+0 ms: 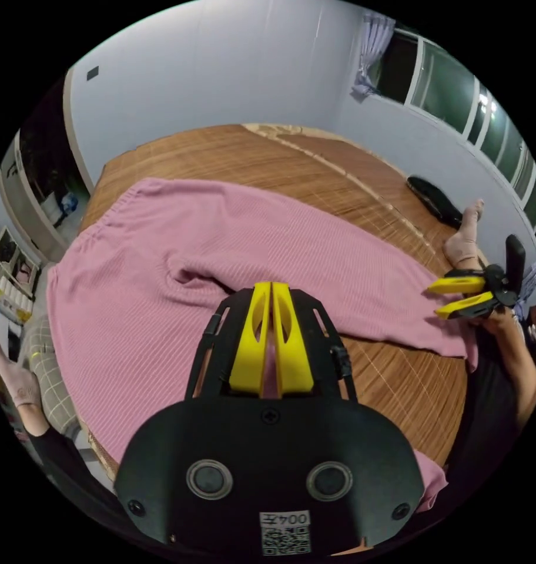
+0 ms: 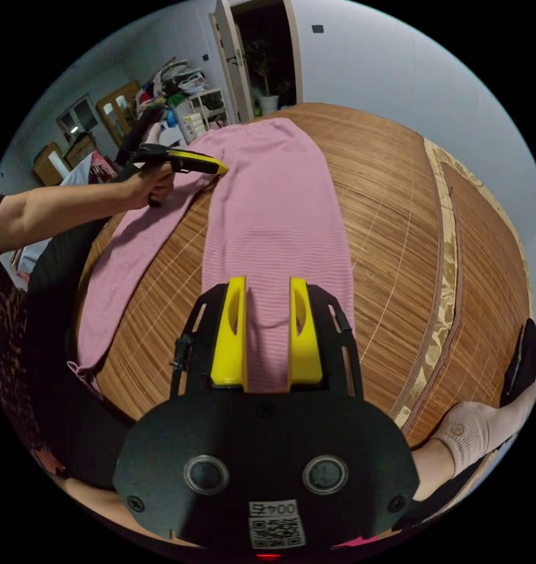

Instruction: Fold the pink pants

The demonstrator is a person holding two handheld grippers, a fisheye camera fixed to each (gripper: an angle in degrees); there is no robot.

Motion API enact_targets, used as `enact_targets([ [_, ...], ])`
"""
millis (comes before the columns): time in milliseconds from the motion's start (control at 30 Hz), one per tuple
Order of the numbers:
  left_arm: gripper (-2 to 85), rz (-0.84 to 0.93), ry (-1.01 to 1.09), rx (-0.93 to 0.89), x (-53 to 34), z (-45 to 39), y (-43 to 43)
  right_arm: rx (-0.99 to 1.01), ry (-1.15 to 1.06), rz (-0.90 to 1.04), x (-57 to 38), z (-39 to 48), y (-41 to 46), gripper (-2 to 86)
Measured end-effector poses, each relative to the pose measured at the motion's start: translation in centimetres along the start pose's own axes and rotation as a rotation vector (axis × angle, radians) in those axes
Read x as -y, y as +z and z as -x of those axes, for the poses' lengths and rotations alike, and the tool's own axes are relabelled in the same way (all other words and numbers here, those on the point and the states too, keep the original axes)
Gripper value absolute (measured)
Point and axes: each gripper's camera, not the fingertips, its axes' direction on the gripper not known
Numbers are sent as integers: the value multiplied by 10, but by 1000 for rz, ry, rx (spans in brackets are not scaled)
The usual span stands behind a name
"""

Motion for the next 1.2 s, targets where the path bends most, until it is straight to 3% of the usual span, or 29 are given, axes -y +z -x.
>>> enact_targets([
  [133,2,44,14,38,1,-6,3,-54,32,110,-2,-9,13,111],
  [333,2,41,-4,-12,10,-5,-17,-83,33,94,-9,-16,11,107],
  [500,5,-50,58,-52,-15,-22,-90,-31,31,67,-13,-22,7,123],
  [733,6,68,14,11,-73,-1,-113,9,119,-72,-19,-38,-6,111],
  [967,8,75,-5,-20,-50,-4,-131,-208,356,-129,-22,-66,-8,103],
  [1067,14,93,-46,-78,-33,5,-141,-180,416,-33,-20,-81,6,97],
  [1200,39,-12,-115,-57,40,25,-170,-186,410,-14,-22,-82,12,95],
])
